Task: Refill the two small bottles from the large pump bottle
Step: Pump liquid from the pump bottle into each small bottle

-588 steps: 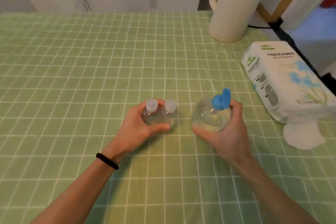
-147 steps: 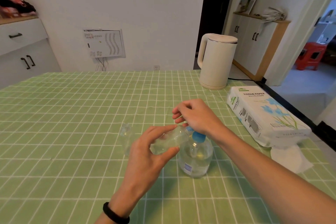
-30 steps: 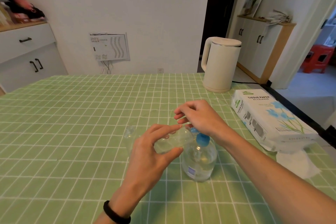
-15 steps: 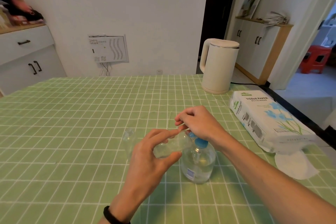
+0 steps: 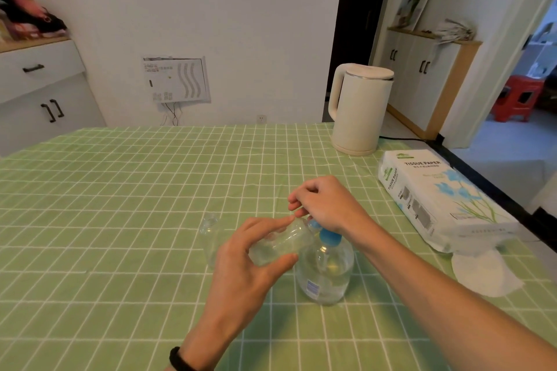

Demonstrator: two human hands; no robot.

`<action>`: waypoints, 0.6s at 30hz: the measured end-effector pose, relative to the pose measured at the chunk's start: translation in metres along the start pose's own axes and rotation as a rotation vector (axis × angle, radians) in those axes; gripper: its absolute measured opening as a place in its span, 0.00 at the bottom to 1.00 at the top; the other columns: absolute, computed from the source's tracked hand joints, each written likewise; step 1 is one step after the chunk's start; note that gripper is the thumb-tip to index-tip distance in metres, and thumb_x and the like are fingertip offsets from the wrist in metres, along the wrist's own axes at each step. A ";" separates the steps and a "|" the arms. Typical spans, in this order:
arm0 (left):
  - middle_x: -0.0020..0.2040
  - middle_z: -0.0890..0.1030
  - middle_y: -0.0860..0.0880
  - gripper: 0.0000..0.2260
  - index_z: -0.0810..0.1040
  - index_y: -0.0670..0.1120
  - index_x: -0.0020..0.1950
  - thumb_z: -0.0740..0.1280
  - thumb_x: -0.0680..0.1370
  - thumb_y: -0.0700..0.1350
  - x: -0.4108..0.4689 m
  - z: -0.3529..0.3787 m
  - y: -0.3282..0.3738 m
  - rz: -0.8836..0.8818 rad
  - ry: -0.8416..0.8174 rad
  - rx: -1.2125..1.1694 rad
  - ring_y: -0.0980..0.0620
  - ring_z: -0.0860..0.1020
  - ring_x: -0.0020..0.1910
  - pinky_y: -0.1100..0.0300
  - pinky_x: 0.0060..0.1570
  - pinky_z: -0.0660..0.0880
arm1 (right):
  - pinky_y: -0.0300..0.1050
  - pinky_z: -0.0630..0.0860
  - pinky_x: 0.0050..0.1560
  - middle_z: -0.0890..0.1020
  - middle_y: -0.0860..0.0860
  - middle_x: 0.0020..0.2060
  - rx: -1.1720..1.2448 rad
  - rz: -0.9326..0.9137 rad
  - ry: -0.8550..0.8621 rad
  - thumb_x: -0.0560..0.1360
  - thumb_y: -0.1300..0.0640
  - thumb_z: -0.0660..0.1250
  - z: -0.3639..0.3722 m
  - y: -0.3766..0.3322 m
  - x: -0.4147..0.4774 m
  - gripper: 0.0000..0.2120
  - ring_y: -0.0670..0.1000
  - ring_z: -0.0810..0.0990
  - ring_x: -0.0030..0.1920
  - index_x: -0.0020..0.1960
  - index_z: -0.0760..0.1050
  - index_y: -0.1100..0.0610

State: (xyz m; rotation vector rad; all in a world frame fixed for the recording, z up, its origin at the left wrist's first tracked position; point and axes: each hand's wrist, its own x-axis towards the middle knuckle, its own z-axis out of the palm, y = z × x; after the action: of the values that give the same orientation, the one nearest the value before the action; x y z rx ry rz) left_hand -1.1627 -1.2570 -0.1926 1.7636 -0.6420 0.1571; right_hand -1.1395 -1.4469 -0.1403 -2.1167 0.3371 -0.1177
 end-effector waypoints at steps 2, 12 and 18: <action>0.54 0.85 0.60 0.25 0.85 0.61 0.62 0.82 0.70 0.40 -0.001 0.000 0.002 -0.004 -0.006 -0.005 0.55 0.82 0.55 0.72 0.56 0.73 | 0.43 0.83 0.49 0.88 0.47 0.43 -0.012 0.001 0.000 0.83 0.57 0.64 0.001 0.003 0.000 0.12 0.46 0.88 0.44 0.48 0.86 0.55; 0.51 0.86 0.59 0.26 0.86 0.60 0.58 0.83 0.66 0.37 -0.003 0.000 0.001 -0.004 0.002 0.024 0.56 0.82 0.52 0.72 0.53 0.73 | 0.44 0.83 0.45 0.89 0.48 0.44 -0.045 0.003 0.013 0.82 0.56 0.65 0.001 -0.005 -0.010 0.11 0.48 0.88 0.44 0.48 0.86 0.56; 0.48 0.88 0.56 0.28 0.86 0.57 0.60 0.86 0.61 0.46 0.008 0.000 0.002 0.071 0.024 0.059 0.56 0.83 0.48 0.70 0.51 0.77 | 0.47 0.84 0.44 0.89 0.49 0.43 -0.042 -0.026 0.001 0.82 0.54 0.66 -0.003 -0.012 -0.005 0.12 0.50 0.89 0.44 0.45 0.85 0.56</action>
State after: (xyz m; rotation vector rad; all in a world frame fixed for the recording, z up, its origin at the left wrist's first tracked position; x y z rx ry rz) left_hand -1.1570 -1.2601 -0.1881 1.7932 -0.6894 0.2481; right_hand -1.1425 -1.4425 -0.1285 -2.1629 0.3145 -0.1277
